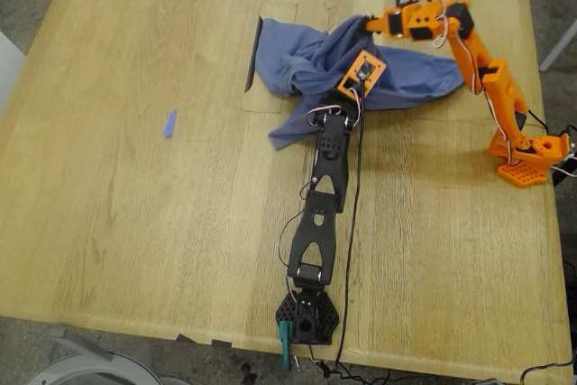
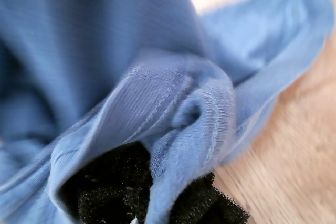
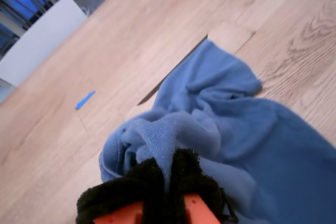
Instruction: Fold a T-shirt
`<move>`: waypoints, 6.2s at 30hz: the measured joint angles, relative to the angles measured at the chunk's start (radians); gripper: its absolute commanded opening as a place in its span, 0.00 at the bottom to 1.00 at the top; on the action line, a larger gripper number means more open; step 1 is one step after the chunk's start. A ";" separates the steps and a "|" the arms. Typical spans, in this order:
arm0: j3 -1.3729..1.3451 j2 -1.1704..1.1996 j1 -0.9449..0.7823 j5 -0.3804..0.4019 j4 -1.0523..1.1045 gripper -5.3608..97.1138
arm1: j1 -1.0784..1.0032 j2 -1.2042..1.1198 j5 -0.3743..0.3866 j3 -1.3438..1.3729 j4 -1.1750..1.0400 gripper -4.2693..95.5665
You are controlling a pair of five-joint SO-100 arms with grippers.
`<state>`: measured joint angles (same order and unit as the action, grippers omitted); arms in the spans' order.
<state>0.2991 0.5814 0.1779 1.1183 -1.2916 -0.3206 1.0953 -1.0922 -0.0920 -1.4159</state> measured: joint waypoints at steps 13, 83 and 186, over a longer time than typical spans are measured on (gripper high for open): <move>0.000 0.273 0.054 0.089 0.161 0.05 | 0.112 0.181 -0.054 -0.003 0.130 0.04; 0.000 1.164 0.376 -0.081 -0.121 0.05 | 0.388 0.591 -0.288 -0.018 0.506 0.04; -2.597 2.393 0.276 0.357 0.555 0.05 | 0.592 1.572 -0.321 1.812 0.385 0.04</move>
<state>-2.2979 2.9744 0.4541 1.4757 -0.7363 0.2715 2.6676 -1.4128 1.7196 -1.0308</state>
